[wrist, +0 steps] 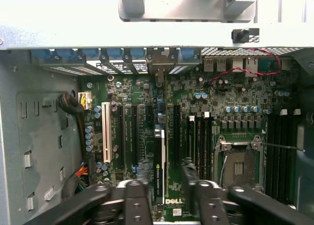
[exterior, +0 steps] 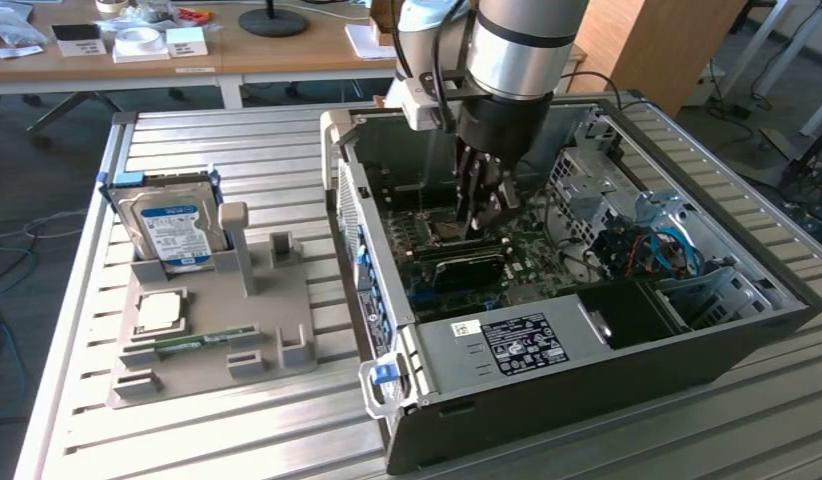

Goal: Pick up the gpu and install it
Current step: 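Press down on the gpu until it lock into place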

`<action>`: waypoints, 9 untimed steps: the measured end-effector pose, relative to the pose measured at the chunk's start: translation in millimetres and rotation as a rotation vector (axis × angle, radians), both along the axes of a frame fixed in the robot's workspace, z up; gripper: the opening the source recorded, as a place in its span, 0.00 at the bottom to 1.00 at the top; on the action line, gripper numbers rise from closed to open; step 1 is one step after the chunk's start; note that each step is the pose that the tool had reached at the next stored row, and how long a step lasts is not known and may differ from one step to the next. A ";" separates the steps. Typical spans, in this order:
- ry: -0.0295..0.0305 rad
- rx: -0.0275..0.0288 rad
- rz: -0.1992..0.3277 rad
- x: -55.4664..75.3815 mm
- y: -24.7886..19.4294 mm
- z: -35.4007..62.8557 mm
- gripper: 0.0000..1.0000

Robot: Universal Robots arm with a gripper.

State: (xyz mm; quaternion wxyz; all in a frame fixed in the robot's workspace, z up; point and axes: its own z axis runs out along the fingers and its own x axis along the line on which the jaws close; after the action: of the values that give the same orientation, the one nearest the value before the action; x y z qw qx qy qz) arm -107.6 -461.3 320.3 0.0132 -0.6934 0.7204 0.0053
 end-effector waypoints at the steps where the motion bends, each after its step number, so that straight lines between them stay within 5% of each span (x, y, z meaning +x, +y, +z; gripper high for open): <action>1: 0.0000 0.0000 0.000 0.0 0.0 0.0 0.38; 6: 0.0000 0.0000 0.000 0.0 0.0 0.0 0.14; 9: 0.0000 0.0000 0.000 0.0 0.0 0.0 0.11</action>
State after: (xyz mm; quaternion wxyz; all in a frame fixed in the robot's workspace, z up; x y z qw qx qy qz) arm -107.6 -461.3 320.3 0.0132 -0.6935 0.7204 0.0053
